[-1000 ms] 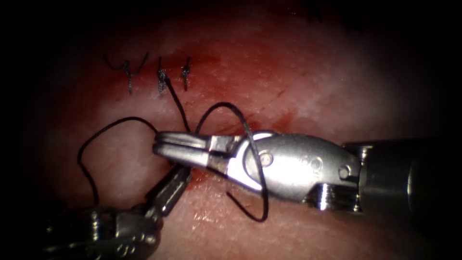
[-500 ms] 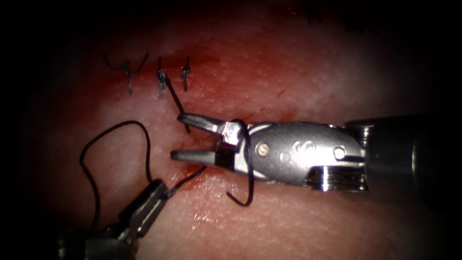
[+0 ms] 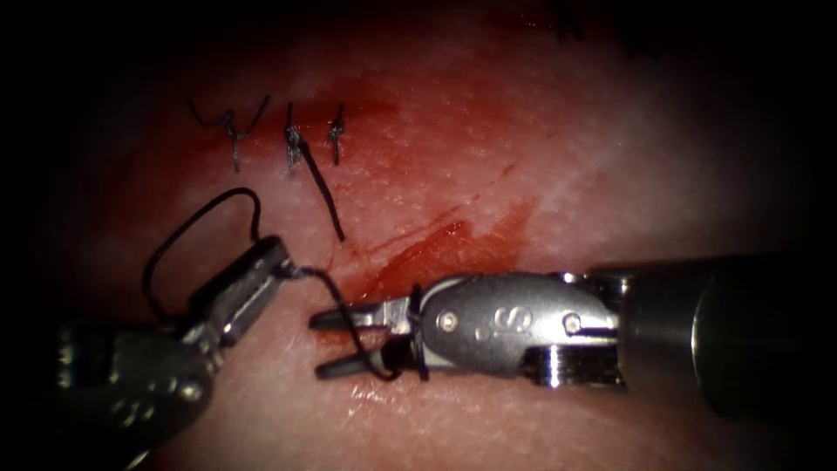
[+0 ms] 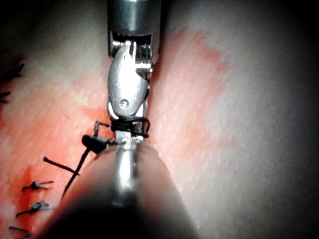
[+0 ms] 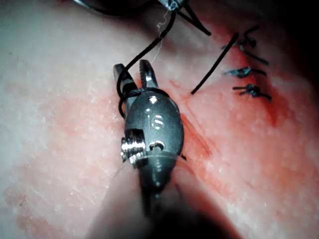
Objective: Wound Closure
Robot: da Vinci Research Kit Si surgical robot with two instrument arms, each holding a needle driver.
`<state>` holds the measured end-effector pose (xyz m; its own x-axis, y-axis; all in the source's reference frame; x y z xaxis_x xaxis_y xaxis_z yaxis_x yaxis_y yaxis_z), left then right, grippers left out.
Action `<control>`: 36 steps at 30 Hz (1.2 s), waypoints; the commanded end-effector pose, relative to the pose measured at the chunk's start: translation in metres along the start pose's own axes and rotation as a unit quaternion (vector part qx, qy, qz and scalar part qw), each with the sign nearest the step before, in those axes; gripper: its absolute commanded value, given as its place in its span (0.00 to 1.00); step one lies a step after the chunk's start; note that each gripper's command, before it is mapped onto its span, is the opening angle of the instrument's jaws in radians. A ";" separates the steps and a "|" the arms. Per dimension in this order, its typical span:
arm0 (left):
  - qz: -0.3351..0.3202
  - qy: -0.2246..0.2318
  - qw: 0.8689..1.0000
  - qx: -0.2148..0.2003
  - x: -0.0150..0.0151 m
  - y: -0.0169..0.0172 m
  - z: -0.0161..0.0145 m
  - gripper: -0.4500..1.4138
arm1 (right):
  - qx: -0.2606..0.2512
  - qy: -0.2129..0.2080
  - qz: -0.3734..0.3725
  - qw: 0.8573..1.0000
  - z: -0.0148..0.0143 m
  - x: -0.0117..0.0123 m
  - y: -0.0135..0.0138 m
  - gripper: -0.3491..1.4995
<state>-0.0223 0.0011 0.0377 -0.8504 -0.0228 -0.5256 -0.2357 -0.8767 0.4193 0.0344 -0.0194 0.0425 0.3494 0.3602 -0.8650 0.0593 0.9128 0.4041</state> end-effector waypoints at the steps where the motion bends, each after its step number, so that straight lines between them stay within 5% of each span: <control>1: 0.002 -0.001 1.000 -0.003 -0.0001 0.0008 0.0009 0.00 | 0.013 0.017 0.007 1.000 0.0013 -0.0002 0.0000 0.25; 10: 0.018 0.000 1.000 -0.025 -0.0030 0.0024 0.0041 0.00 | 0.070 0.136 0.061 0.986 0.0020 0.0002 0.0001 0.25; 18: 0.029 0.000 0.999 -0.032 -0.0058 0.0044 0.0059 0.00 | 0.060 0.235 0.096 0.965 0.0012 0.0005 0.0006 0.25; 27: 0.028 -0.002 0.999 -0.030 -0.0068 0.0062 0.0060 0.00 | 0.019 0.287 0.116 0.951 -0.0006 0.0006 0.0013 0.29; 36: 0.017 -0.008 1.000 -0.024 -0.0068 0.0093 0.0058 0.00 | -0.096 0.288 0.132 0.944 -0.0028 -0.0001 0.0039 0.31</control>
<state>-0.0209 -0.0039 0.0490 -0.8653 -0.0416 -0.4996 -0.1888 -0.8961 0.4017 0.0312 -0.0151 0.0427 -0.2387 0.5741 -0.7832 -0.1865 0.7644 0.6171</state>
